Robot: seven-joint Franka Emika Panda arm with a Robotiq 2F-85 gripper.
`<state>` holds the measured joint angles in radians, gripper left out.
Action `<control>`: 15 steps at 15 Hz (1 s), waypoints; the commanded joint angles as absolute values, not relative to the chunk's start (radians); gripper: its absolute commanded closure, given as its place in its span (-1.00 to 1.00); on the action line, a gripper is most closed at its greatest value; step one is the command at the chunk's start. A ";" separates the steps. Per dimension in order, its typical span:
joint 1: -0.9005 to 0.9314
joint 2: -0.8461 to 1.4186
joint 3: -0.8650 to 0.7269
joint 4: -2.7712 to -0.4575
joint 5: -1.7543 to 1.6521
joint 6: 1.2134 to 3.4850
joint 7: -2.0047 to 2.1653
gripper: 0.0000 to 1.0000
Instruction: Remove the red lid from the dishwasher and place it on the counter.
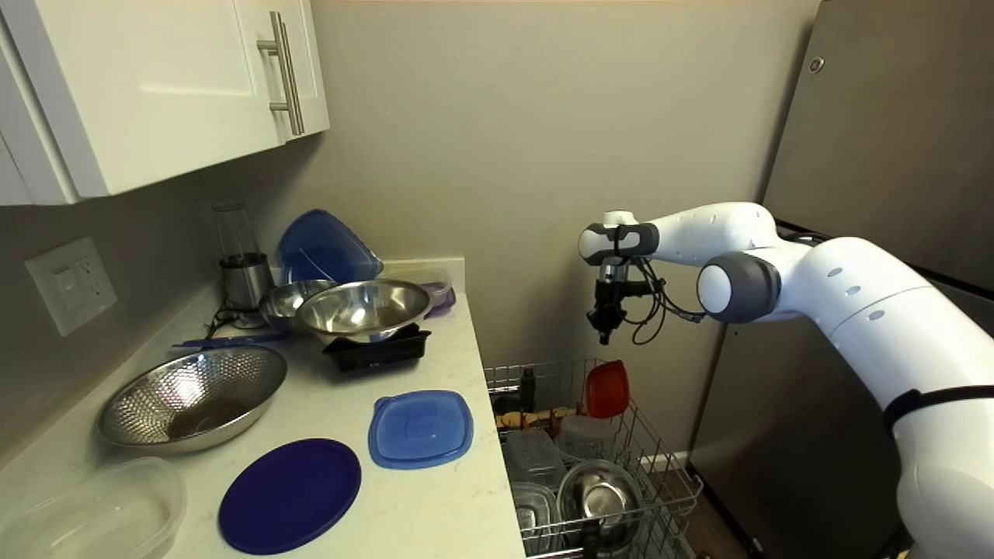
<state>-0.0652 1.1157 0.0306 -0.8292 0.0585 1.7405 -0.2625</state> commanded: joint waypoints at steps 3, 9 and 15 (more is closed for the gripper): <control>-0.082 1.107 0.055 -0.861 0.080 1.696 -0.300 0.46; -0.070 1.103 0.002 -0.879 0.047 1.707 -0.268 -0.27; -0.079 1.114 -0.067 -0.915 0.050 1.737 -0.249 -0.97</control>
<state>-0.0686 1.1285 -0.0488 -0.8656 0.0581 1.7181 -0.2680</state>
